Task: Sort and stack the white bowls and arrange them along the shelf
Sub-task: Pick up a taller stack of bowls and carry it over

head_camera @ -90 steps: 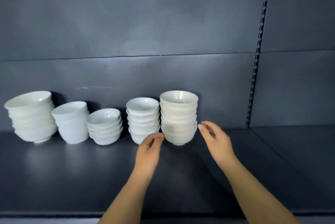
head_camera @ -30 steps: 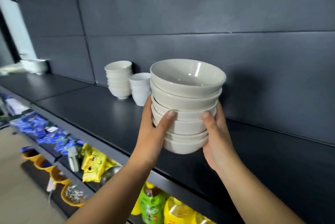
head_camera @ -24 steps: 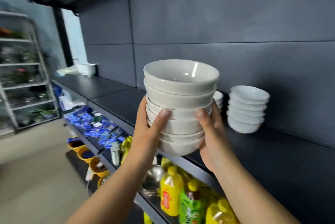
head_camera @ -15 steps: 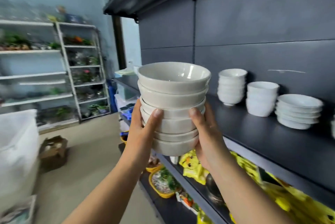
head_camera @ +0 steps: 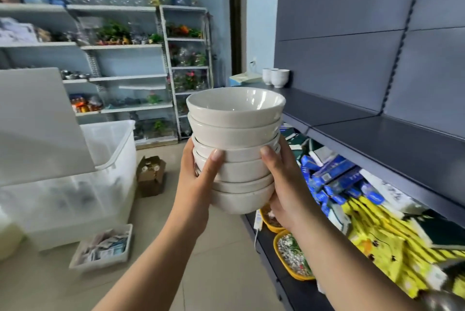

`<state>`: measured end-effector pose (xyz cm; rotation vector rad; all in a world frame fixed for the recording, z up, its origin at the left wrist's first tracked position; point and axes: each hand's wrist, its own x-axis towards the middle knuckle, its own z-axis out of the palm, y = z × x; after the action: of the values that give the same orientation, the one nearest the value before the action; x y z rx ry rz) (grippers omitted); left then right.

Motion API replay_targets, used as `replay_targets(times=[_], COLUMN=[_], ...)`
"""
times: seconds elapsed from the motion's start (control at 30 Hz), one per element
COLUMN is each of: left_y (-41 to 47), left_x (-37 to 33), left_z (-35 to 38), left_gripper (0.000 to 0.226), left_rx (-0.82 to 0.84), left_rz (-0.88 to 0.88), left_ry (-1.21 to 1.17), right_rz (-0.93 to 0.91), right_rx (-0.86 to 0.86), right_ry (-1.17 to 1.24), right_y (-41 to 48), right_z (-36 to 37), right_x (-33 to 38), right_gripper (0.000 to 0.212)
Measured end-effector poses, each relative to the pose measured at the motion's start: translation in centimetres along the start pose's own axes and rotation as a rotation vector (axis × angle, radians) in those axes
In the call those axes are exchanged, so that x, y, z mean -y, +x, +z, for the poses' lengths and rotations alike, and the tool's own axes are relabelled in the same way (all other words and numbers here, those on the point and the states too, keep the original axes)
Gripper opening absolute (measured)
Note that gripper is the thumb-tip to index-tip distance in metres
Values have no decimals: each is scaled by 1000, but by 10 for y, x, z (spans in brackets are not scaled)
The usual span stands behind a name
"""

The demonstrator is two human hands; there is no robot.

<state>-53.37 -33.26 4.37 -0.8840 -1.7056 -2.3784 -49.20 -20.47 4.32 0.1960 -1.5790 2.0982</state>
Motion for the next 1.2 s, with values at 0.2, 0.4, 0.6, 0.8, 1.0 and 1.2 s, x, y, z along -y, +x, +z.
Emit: replay_targets(times=[0.2,0.4,0.6,0.8,1.0,1.2], left_y=[96,202,274,364,482,608], left_x=[51,95,131,181,230,276], left_z=[-19,-34,-62,-104,-157,-176], left_gripper=[89,99,96,78,91,95], left_rx=[-89,-143,-186,-194,-115,27], left_rz=[-26,-25,-56,-47,-8,19], left_ry=[49,86,91,94,38,-19], right_rz=[-5,11,47,35,-37,-58], right_rx=[55,107,193,186,133,65], right_ry=[83,96,110,108,38,-6], right_y=[109,229,315,409,523,631], right_z=[-3,-11,-3,13,39,35], right_x=[-55,-94,-137,-195,-248,-273], right_gripper=[94,88,97,96,95,94])
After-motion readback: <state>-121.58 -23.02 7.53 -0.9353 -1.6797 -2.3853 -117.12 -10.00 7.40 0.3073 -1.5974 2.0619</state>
